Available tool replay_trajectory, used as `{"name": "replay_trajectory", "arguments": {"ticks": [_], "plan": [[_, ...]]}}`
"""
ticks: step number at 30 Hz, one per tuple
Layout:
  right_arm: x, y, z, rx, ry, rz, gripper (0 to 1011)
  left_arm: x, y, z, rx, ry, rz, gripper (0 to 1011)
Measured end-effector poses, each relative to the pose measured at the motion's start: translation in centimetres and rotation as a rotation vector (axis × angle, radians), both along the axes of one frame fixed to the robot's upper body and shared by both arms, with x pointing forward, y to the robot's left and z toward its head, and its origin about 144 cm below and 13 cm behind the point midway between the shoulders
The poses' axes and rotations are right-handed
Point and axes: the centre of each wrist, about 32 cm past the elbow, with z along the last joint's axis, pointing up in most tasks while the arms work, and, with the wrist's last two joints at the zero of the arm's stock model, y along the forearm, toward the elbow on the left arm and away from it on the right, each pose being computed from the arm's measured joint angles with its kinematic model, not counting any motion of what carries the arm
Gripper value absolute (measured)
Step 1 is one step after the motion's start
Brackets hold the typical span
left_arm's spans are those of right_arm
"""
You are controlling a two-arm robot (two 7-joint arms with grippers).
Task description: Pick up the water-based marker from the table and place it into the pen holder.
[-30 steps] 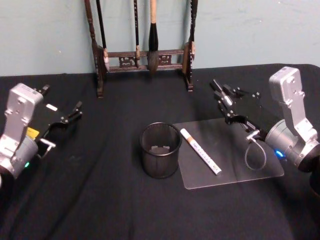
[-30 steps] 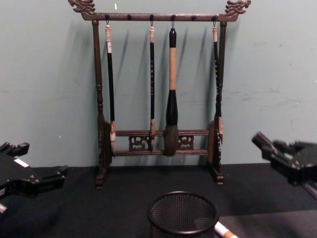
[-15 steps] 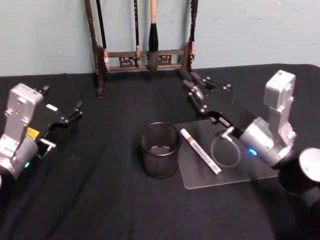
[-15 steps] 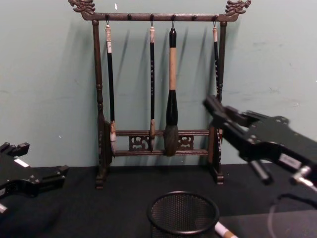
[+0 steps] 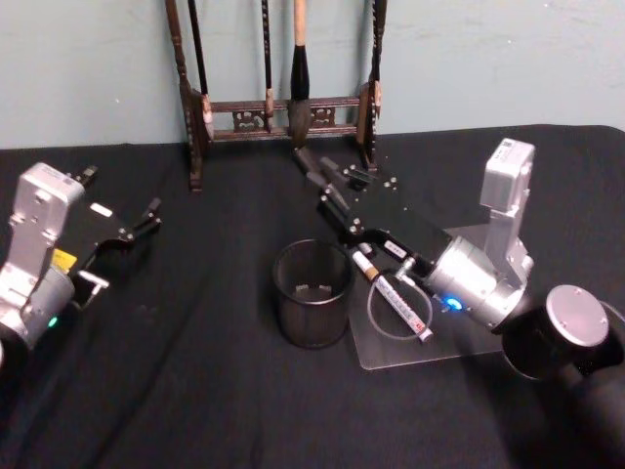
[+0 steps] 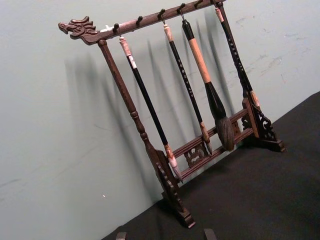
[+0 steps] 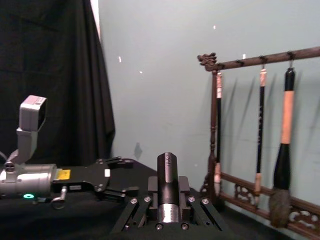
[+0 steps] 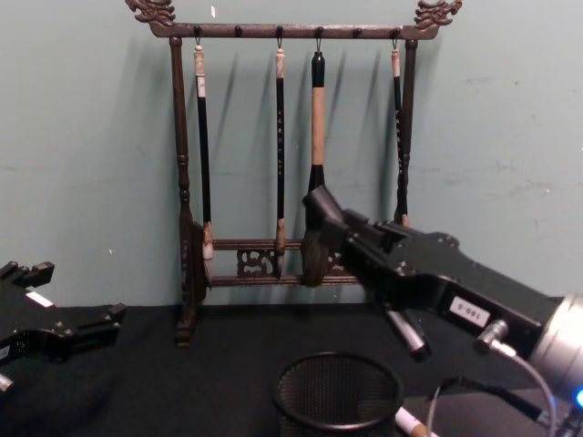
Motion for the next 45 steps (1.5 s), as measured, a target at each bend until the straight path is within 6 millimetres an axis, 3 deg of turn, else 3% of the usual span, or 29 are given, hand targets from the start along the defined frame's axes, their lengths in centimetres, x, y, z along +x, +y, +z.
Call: {"name": "replay_trajectory", "arguments": {"ticks": [30,45], "plan": [[1.2,2.2,-1.5,0.006,0.067,0.058,235,0.0,0.0,0.0,0.0,0.0,0.0,1001],[1.5,2.2,-1.8,-0.023,0.11,0.078,235,0.0,0.0,0.0,0.0,0.0,0.0,1001]]}}
